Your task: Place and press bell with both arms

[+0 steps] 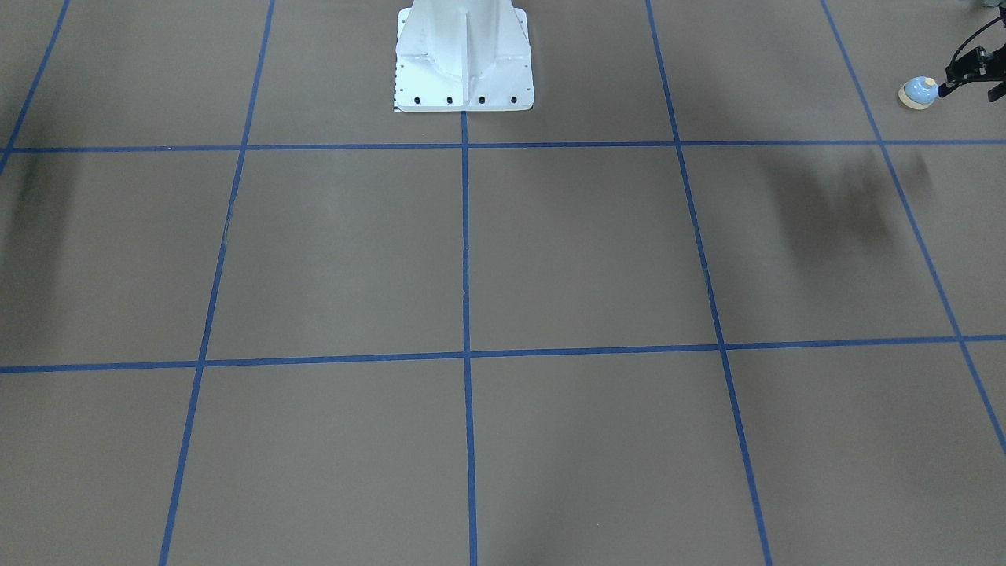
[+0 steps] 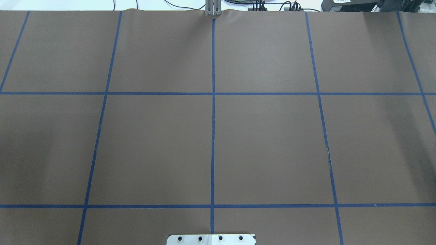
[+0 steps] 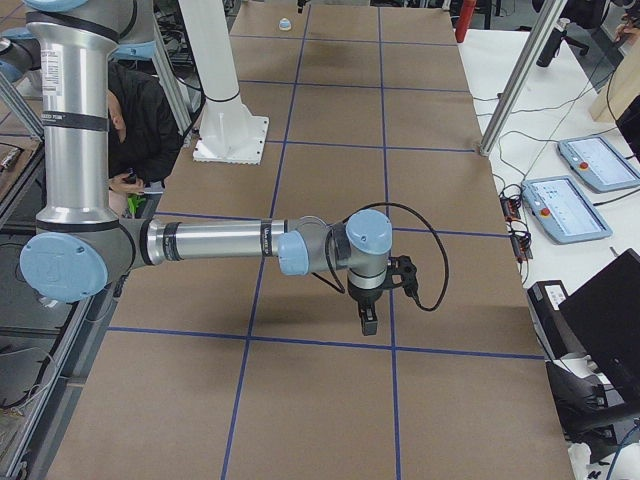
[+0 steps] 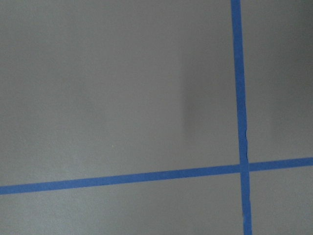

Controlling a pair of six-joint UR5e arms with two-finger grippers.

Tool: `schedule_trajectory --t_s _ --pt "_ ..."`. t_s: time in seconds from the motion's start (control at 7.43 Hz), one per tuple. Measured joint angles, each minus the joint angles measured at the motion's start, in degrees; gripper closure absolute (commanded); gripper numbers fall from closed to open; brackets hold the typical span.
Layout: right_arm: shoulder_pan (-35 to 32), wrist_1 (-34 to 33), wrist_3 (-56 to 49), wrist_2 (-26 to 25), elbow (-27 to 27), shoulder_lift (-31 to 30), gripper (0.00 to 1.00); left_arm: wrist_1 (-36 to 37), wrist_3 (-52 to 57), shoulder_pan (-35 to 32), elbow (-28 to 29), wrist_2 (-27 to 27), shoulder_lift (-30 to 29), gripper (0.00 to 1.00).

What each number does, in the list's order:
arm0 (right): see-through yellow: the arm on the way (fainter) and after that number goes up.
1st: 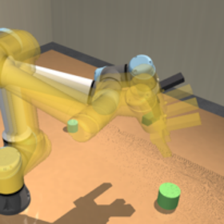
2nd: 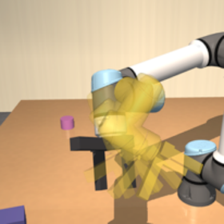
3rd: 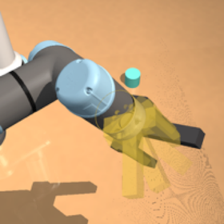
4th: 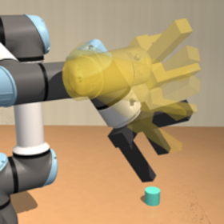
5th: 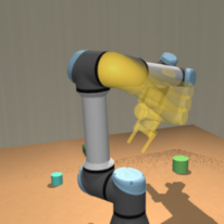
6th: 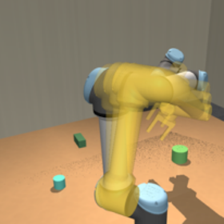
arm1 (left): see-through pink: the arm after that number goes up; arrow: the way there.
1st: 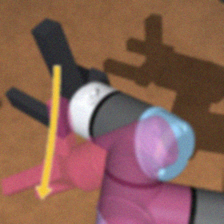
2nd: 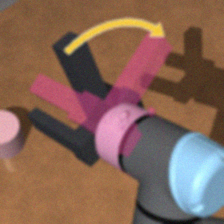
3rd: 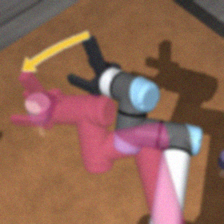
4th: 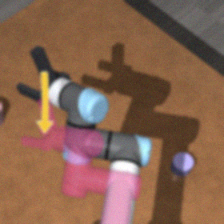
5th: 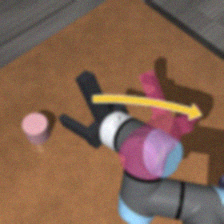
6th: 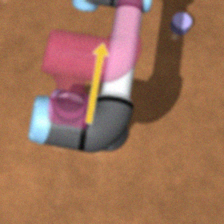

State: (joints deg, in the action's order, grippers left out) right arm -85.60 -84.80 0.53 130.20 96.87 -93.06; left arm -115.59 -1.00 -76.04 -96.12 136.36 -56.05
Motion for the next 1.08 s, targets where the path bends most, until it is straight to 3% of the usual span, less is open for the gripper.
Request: schedule_trajectory --t_s 1.08 --pt "0.0 0.07 -0.02 0.05 0.58 -1.51 0.0 0.07 -0.9 13.35 11.26 1.52 -4.98 0.0"
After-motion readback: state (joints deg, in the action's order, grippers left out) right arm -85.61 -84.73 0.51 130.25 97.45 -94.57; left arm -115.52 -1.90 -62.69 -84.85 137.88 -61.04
